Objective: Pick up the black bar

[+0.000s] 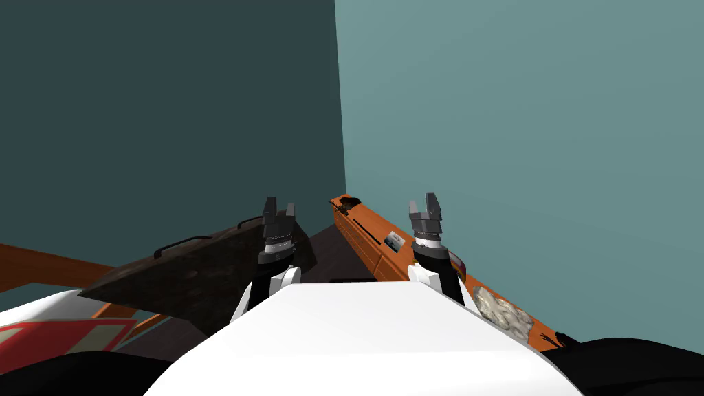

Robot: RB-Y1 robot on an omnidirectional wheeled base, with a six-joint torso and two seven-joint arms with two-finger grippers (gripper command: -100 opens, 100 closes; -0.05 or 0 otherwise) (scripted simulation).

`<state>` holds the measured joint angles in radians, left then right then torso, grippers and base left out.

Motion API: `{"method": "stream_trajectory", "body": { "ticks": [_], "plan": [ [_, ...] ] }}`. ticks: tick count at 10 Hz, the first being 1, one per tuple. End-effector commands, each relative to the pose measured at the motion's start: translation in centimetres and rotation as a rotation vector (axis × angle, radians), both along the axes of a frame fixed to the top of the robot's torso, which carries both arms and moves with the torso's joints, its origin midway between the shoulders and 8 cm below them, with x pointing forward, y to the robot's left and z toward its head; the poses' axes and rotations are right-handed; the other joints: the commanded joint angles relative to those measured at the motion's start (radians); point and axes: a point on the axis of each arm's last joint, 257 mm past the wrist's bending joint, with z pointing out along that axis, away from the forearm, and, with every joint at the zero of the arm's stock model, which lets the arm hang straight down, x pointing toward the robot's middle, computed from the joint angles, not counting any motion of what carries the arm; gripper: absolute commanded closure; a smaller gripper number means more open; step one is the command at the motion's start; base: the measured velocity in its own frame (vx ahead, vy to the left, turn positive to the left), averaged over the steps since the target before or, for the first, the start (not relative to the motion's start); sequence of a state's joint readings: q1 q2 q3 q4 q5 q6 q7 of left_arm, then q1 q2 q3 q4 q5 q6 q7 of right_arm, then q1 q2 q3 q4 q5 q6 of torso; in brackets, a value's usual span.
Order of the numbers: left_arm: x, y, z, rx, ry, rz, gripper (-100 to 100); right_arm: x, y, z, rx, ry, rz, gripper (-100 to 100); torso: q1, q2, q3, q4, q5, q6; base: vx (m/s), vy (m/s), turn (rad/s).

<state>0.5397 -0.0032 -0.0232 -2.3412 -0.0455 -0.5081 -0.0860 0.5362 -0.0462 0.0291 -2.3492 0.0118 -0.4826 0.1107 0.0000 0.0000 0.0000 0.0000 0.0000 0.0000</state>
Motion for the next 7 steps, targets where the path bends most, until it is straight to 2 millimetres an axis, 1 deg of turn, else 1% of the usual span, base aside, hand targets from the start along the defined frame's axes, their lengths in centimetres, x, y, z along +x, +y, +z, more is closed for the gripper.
{"method": "stream_trajectory", "body": {
  "ticks": [1, 3, 6, 7],
  "plan": [
    [0.0, 0.0, 0.0, 0.000, 0.000, 0.000, 0, 0.7, 0.6, -1.6, -0.028, 0.045, 0.021, -100, 0.000, 0.000, 0.000, 0.000, 0.000, 0.000, 0.017, 0.018, 0.100],
    [0.0, 0.0, 0.0, 0.000, 0.000, 0.000, 0, 1.5, 1.4, -4.0, -0.065, 0.110, 0.049, -100, 0.002, -0.003, -0.002, -0.001, 0.000, 0.000, 0.053, 0.043, 0.112],
    [0.0, 0.0, 0.0, 0.000, 0.000, 0.000, 0, 2.6, 2.8, -9.2, -0.137, 0.242, 0.101, -100, 0.003, -0.004, -0.002, -0.001, 0.001, 0.000, 0.060, 0.055, 0.148],
    [0.0, 0.0, 0.0, 0.000, 0.000, 0.000, 0, 2.7, 2.8, -9.4, -0.143, 0.248, 0.104, -100, 0.004, -0.004, -0.003, -0.001, 0.001, 0.000, 0.044, 0.037, 0.042]
  ]
}}
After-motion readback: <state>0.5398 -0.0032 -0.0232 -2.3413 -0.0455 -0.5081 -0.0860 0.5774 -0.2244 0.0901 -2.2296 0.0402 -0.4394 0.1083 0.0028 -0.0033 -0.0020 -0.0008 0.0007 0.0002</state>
